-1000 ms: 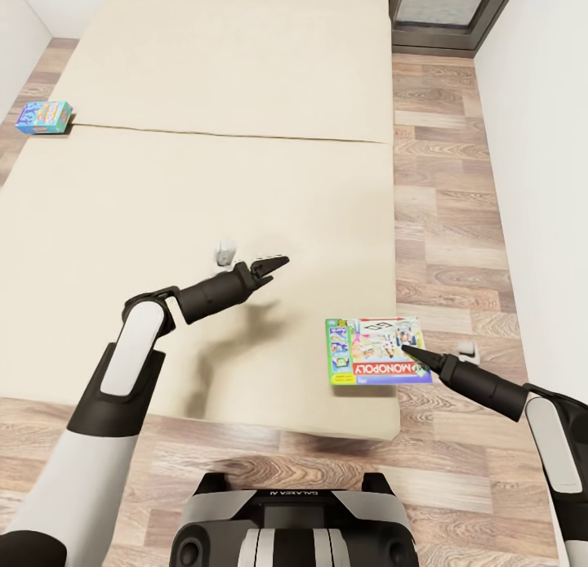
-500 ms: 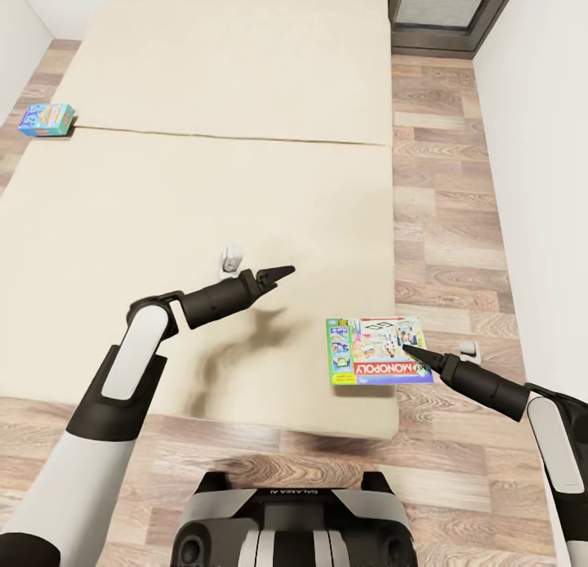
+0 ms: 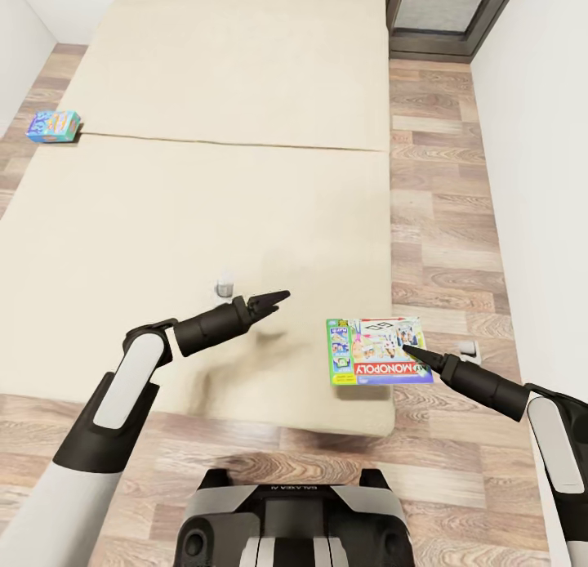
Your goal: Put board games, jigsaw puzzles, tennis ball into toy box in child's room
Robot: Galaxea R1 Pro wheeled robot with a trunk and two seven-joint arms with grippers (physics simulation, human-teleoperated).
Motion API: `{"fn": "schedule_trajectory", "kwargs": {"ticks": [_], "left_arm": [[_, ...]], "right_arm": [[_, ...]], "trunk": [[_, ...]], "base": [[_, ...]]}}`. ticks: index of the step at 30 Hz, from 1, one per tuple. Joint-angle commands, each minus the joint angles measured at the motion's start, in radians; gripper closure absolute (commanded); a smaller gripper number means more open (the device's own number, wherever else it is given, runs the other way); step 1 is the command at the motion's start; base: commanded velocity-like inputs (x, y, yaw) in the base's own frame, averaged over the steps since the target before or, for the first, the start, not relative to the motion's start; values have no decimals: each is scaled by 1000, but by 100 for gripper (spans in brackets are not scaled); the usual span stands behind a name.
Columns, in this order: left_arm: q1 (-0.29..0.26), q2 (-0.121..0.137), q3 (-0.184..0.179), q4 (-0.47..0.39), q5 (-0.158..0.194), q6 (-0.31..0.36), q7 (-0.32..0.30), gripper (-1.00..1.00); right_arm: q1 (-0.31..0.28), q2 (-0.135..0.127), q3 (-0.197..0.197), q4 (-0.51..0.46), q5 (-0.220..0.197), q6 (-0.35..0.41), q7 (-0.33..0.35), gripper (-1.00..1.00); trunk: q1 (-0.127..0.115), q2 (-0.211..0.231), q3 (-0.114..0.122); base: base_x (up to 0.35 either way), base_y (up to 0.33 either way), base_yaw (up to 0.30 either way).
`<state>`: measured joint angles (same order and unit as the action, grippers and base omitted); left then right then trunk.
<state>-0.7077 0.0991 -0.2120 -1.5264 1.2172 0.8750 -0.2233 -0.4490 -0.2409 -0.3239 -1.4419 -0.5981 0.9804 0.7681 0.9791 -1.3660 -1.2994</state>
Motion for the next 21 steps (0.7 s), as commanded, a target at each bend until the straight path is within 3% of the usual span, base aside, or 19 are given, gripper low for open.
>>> {"fn": "schedule_trajectory", "kwargs": {"ticks": [1,4,8,12,21], "left_arm": [[8,11,0,0,-4,1,-34,-100],[30,35,0,1,-5,0,-105,-100],[58,48,0,1,-5,-2,-150,-100],[88,54,0,2,-6,-5,-167,-100],[228,65,0,12,-13,-61,-192,-100]], "right_arm": [[0,0,-1,0,1,5,2,100],[0,0,-1,0,3,5,1,100],[0,0,-1,0,13,5,0,100],[0,0,-1,0,23,4,-1,100],[0,0,-1,0,56,2,-1,100]], "trunk": [[-4,7,3],[-15,28,12],[-31,56,25],[-46,84,37],[-81,147,66]], "base": [[0,0,0],[0,0,0],[0,0,0],[0,0,0],[0,0,0]]}}
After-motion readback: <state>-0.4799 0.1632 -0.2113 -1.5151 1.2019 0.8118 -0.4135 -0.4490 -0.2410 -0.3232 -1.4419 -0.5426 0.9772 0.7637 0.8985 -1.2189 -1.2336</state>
